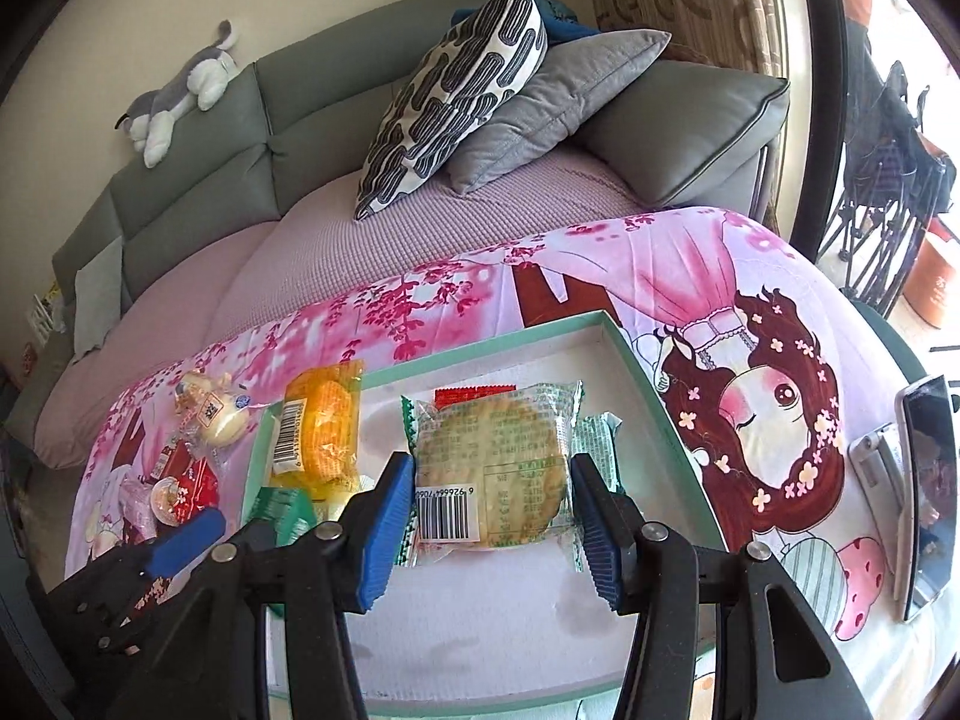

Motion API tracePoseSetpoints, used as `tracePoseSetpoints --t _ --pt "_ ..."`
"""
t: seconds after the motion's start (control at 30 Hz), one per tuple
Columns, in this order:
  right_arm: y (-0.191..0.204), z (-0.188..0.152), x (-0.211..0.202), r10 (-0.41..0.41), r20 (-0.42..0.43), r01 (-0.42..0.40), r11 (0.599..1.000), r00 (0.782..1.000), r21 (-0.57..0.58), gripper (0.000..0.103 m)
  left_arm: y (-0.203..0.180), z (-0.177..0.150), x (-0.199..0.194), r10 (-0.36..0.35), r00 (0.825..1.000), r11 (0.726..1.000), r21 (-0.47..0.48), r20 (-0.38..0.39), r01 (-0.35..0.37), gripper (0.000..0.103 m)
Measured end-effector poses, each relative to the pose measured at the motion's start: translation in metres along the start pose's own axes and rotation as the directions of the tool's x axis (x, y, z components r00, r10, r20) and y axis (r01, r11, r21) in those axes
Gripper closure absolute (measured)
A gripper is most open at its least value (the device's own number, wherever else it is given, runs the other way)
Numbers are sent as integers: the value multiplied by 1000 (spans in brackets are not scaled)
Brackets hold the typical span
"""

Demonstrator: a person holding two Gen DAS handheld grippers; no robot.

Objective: Organize snacks
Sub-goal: 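Lower the biscuit packet into the box and open the right tool while the left tool releases the green packet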

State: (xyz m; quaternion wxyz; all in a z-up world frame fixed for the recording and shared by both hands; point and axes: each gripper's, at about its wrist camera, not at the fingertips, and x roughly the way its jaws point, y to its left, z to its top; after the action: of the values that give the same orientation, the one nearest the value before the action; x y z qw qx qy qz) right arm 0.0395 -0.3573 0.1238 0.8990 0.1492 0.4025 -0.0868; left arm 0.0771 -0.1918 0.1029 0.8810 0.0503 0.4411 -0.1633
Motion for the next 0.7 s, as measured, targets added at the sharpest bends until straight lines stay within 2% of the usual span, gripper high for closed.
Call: tracePoseSetpoints --t 0.4,0.7 --pt "1 -19 22 -16 -105 17 1000 994 3 47 -6 -7 15 10 999 1000 8 -46 -9 62" --pt "6 -28 40 -28 -167 25 999 986 -22 47 -1 -10 25 45 996 999 -8 -77 -46 62"
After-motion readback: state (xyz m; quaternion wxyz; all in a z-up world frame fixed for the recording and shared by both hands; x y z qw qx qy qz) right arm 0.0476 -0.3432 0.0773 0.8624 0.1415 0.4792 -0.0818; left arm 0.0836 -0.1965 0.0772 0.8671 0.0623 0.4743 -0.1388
